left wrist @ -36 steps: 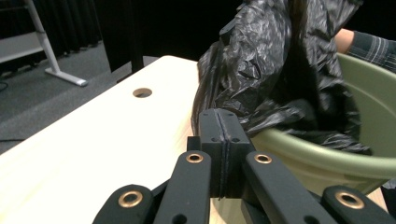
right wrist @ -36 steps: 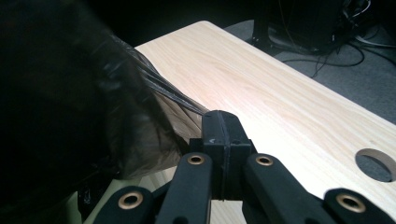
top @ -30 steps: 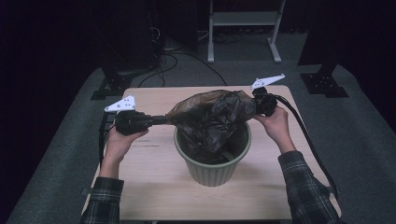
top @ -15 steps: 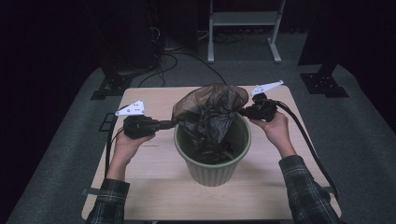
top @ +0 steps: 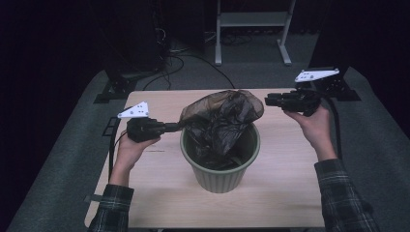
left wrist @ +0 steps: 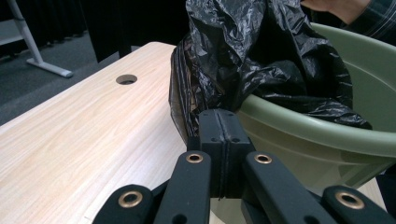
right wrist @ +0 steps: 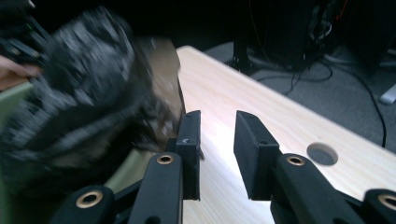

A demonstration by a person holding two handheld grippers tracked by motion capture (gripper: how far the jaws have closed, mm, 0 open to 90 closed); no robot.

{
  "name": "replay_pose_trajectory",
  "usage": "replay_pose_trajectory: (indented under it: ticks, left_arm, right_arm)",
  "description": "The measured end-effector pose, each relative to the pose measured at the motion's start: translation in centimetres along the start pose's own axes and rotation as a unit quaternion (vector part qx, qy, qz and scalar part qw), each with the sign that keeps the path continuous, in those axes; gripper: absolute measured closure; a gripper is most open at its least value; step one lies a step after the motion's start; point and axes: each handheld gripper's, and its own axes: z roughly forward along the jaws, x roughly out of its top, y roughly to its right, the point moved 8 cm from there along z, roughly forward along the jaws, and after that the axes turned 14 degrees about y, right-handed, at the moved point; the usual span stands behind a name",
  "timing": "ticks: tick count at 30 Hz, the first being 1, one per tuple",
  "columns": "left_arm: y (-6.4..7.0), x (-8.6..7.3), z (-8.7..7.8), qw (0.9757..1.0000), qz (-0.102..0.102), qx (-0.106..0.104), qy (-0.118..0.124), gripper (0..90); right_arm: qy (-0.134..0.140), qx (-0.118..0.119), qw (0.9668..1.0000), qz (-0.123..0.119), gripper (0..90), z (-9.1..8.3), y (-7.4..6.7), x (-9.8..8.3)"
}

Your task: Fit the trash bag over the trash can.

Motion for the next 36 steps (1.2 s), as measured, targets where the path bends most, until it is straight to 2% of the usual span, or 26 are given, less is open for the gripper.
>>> replay_pose_trajectory:
  ticks: [3,7,9,13,15,16,18,20,23,30,33,36]
  left_arm:
    - [0.1,0.2,0.1,1.0000,0.001,-0.001,-0.001,89.5]
    - [0.2,0.4,0.0,1.0000,0.003,-0.002,-0.001,89.5]
    - [0.2,0.5,0.0,1.0000,0.004,-0.003,0.000,89.5]
    - [0.2,0.5,-0.1,1.0000,0.005,-0.003,0.001,89.5]
    - [0.2,0.6,-0.2,1.0000,0.006,-0.003,0.001,89.5]
    - [0.2,0.6,-0.3,1.0000,0.005,-0.003,0.002,89.5]
    - [0.2,0.6,-0.4,1.0000,0.003,-0.003,0.005,89.5]
    - [0.1,0.5,-0.6,1.0000,0.005,-0.001,0.003,89.5]
    - [0.0,0.4,-1.0,1.0000,0.005,0.002,0.004,89.5]
    - [-0.2,0.4,-2.1,0.9998,0.003,0.013,0.011,89.6]
    - [-0.3,0.4,-2.2,0.9998,0.003,0.015,0.011,89.5]
    - [-0.3,0.3,-2.3,0.9998,0.003,0.016,0.011,89.6]
  right_arm:
    - [0.023,0.014,0.9996,0.002,70.1,-0.5,-0.7,1.4]
    - [0.047,0.040,0.9981,0.001,68.1,-0.1,-2.2,2.7]
    - [0.050,0.049,0.9976,0.003,66.8,0.4,-2.8,3.1]
    - [0.044,0.050,0.9977,0.005,66.0,1.7,-3.1,3.1]
    - [0.037,0.052,0.9980,0.007,69.5,2.4,-3.1,2.8]
    - [0.029,0.052,0.9982,0.007,78.6,2.7,-3.0,2.5]
    - [0.014,0.055,0.9984,-0.003,88.0,3.1,-3.2,1.9]
    - [0.002,0.060,0.9982,-0.008,90.0,3.2,-3.5,1.4]
    - [-0.004,0.053,0.9984,-0.020,90.0,2.4,-3.5,0.8]
    - [0.006,0.028,0.9996,-0.009,90.0,-2.0,-2.4,-0.8]
    - [0.009,0.019,0.9998,-0.002,90.0,-3.7,-2.0,-2.0]
    - [-0.005,0.001,1.0000,0.001,90.0,-4.8,-1.3,-3.9]
